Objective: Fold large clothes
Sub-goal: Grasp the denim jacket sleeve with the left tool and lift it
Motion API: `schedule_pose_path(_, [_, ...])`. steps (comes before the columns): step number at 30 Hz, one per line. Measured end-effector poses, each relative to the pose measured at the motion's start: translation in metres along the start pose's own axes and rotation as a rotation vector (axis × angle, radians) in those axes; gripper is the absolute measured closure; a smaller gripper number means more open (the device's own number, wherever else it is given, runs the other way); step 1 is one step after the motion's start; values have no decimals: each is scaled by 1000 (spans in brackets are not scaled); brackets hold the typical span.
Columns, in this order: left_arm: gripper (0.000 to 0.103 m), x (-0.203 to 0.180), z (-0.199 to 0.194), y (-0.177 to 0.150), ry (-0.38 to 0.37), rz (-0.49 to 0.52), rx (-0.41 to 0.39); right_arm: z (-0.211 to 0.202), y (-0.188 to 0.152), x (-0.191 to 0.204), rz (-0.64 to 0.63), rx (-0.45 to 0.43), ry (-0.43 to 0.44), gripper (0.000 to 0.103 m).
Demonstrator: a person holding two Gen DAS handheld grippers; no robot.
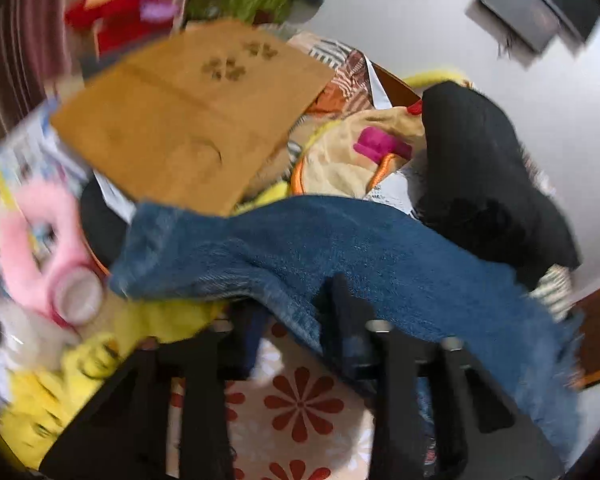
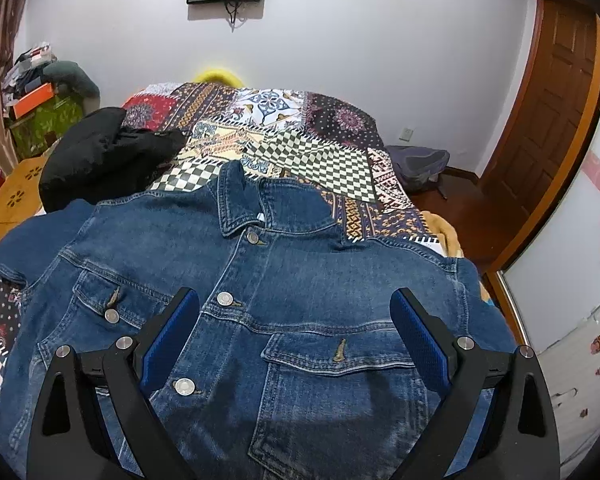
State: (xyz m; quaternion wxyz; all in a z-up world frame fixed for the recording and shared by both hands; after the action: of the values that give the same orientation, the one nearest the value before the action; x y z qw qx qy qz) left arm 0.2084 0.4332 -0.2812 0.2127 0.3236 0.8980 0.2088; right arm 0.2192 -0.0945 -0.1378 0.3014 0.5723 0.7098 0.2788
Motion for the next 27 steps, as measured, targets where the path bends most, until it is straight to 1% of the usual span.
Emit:
schedule_pose_path(1, [90, -4, -2, 2, 18, 24, -12, -3, 1, -1, 3, -6, -1, 8])
schedule_pose_path(3, [95, -17, -15, 5, 27, 73, -36, -8, 2, -5, 10, -18, -3, 8])
schedule_pose_path(7, [96, -36, -54, 17, -14, 102, -126, -17, 3, -11, 28, -37, -3, 8])
schedule_pose_path(10, [98, -58, -91, 27, -109, 117, -193, -22, 3, -17, 39, -47, -2, 8])
schedule_pose_path(11, [98, -68, -100, 29, -121, 135, -213, -24, 3, -20, 44, -54, -1, 8])
schedule_pose_path(13, [98, -92, -123, 30, -151, 185, -257, -26, 3, -23, 47, -62, 0, 8])
schedule_pose_path(16, [99, -134, -152, 25, -235, 258, -298, -30, 3, -30, 54, -79, 2, 8])
schedule_pose_path(18, [99, -162, -169, 18, -270, 307, -324, -32, 2, -34, 59, -87, 4, 8])
schedule_pose_path(20, [99, -190, -181, 11, -319, 352, -331, -33, 0, -39, 67, -94, 5, 8])
schedule_pose_path(22, [99, -221, -187, 2, -368, 399, -319, -34, -1, -45, 75, -100, 4, 8])
schedule_pose_path(24, [99, -248, -185, -10, -390, 443, -304, -34, -3, -52, 88, -103, 7, 8])
schedule_pose_path(25, [99, -265, -182, -19, -410, 474, -284, -34, -4, -55, 93, -103, 10, 8])
schedule_pose_path(27, [99, -288, -177, -34, -424, 521, -253, -34, -6, -61, 101, -102, 8, 8])
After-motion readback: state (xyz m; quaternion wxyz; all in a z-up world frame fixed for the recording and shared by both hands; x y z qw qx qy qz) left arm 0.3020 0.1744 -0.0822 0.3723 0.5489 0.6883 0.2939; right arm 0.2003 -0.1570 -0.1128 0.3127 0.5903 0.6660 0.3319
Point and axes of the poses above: each gripper's, at about its wrist camera, not at the fingertips, and z roughly the way its jaws point, x to its left, y to its top, the point moved 4 cm from there along z, roughly the way its jaws point
